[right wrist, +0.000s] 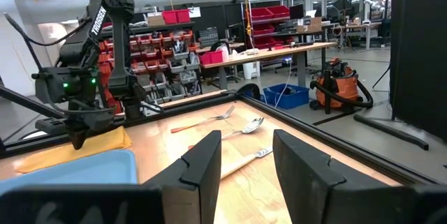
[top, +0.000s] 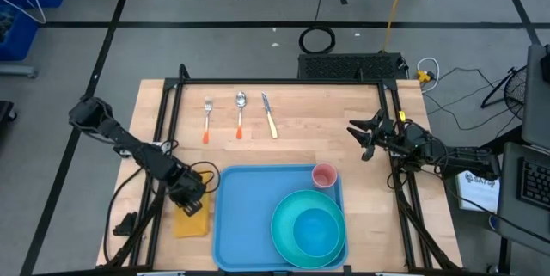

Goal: Set up tray
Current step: Put the yellow table napkin on the blue serving tray

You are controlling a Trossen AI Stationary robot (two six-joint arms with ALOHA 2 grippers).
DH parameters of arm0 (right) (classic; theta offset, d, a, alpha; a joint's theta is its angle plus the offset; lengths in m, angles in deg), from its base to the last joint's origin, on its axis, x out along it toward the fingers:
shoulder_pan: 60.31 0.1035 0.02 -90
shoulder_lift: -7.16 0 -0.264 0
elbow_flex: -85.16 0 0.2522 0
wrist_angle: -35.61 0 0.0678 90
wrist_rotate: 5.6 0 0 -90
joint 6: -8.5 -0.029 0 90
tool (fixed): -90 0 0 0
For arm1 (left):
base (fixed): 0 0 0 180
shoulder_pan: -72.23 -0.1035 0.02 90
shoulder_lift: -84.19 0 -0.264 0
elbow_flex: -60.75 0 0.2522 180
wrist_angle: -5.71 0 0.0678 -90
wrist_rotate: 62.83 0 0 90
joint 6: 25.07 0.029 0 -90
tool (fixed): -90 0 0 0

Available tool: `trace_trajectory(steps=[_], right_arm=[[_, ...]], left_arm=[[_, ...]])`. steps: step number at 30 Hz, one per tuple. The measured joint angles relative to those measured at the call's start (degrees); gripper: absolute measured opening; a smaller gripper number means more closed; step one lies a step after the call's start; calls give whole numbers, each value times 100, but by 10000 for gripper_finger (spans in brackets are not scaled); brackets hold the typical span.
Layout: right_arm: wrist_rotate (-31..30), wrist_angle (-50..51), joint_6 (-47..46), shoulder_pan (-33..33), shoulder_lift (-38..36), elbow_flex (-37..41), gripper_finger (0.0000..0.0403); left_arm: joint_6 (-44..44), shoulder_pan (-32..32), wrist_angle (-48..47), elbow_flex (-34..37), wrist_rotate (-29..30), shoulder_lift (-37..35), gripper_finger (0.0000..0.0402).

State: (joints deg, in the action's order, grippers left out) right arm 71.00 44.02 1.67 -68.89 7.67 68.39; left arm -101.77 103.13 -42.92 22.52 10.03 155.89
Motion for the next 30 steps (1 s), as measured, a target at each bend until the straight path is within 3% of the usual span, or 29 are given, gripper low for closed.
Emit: trace_trajectory(steps=[3, 10, 16, 30], right_arm=[[0, 0, 0, 0, 0, 0, 123], [0, 0, 0, 0, 0, 0, 123], [0, 0, 0, 0, 0, 0, 123], [0, 0, 0, 0, 0, 0, 123]], left_arm=[[412, -179, 51, 0, 117, 2, 1], [1384, -665, 744, -7, 1502, -2, 0], [1309, -692, 646, 0, 1613, 0, 0], [-854, -77, 440, -11, 1553, 0, 0]])
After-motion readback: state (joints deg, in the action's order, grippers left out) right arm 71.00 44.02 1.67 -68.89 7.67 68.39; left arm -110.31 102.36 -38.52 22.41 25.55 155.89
